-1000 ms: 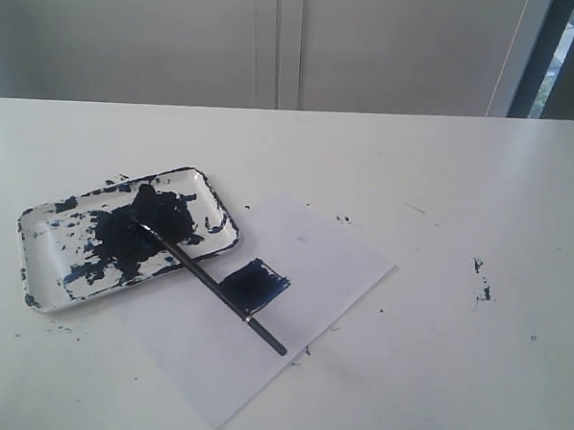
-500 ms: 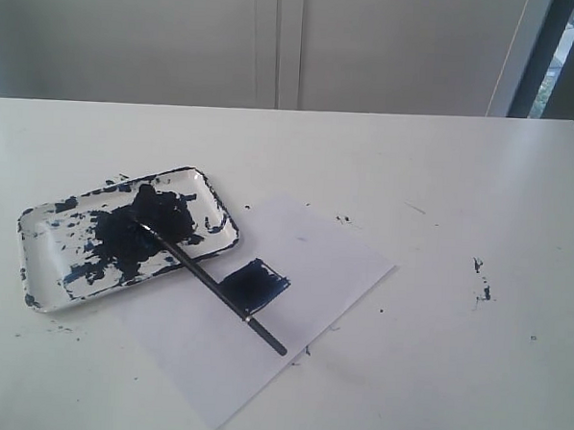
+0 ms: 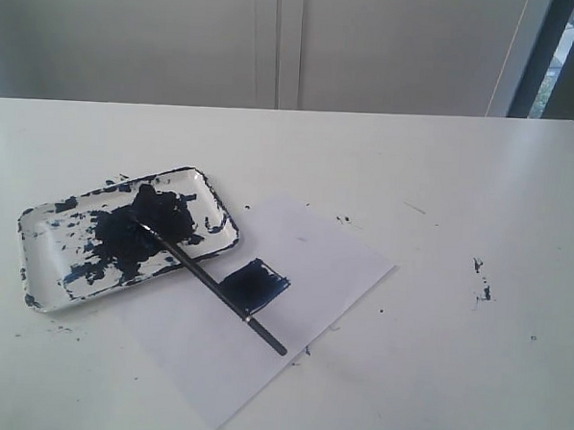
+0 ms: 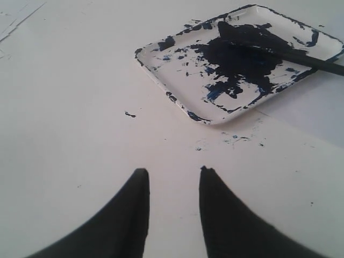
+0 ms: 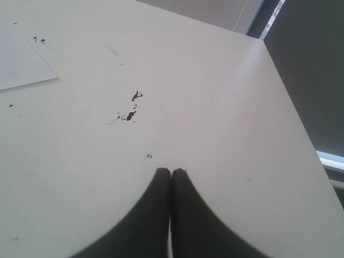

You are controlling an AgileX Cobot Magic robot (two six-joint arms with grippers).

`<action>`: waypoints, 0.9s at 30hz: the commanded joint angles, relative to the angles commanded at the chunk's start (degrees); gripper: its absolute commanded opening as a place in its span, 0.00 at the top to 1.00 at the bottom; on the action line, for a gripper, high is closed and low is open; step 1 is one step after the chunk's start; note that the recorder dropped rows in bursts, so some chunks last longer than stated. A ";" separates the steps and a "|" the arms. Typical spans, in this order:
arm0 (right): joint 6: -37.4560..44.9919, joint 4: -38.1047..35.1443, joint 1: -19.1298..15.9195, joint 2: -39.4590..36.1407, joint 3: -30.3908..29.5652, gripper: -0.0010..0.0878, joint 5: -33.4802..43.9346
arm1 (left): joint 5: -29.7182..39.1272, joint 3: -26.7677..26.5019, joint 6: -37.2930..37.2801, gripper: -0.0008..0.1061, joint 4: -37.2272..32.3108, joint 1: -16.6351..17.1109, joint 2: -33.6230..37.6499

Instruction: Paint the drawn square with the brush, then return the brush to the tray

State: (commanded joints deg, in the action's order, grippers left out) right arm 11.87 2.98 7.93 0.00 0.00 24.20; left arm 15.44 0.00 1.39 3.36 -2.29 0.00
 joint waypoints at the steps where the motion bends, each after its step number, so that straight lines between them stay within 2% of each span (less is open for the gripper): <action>1: 0.00 0.00 0.00 0.00 0.00 0.99 0.00 | 0.00 0.00 0.00 0.64 0.00 0.00 0.00; 26: 0.00 0.00 0.00 0.00 0.00 0.99 -0.14 | -0.89 0.00 0.00 0.64 0.00 0.01 0.00; 27: 0.00 0.00 0.00 0.00 0.00 0.99 -0.14 | -0.89 0.00 0.46 0.67 -0.68 0.01 0.00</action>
State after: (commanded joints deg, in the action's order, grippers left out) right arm 11.87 2.98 7.93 0.00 0.00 24.06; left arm 14.54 0.00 1.85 2.68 -2.28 0.00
